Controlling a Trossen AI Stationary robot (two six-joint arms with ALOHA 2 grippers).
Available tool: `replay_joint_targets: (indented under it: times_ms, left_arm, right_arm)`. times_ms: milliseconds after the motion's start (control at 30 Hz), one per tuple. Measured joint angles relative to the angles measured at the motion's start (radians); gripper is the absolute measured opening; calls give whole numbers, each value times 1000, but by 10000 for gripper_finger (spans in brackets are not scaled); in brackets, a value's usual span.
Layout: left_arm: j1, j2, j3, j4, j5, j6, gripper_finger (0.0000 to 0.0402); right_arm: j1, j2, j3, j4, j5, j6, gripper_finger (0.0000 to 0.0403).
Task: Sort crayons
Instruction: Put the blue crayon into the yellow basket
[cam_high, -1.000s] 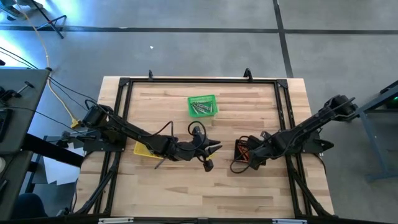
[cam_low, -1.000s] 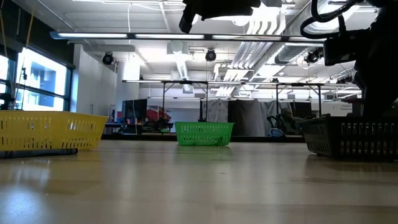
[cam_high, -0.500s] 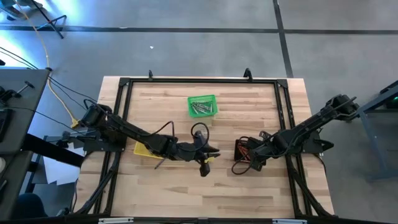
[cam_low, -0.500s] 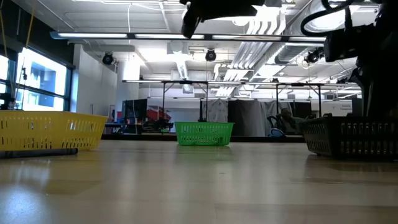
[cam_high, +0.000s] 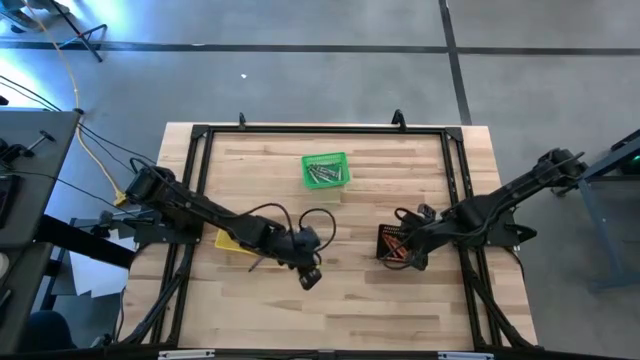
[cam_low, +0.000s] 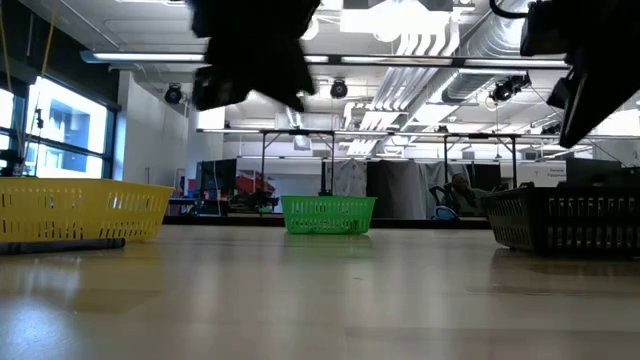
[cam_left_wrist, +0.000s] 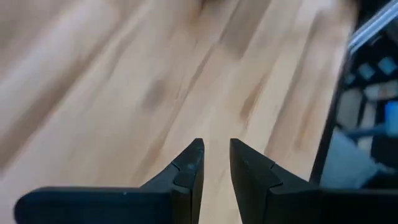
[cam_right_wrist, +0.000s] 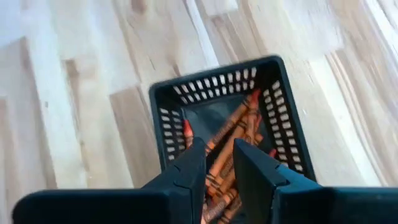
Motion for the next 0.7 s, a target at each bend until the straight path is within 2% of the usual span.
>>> replay_joint_targets:
  times_ms: [100,267,433,700]
  left_arm:
    - [-14,0,0,-133,75,-105,67]
    - [-61,0,0,-300,115,-265,67]
    - [-121,0,0,-379,157,-394,67]
    - [-214,1,0,-456,144,-559,67]
  right_arm:
    - [0,-23,0,16,4,-19,76]
    - [0,-33,0,24,8,-51,77]
    - [0,-33,0,23,8,-95,77]
    - [0,-33,0,22,59,-163,77]
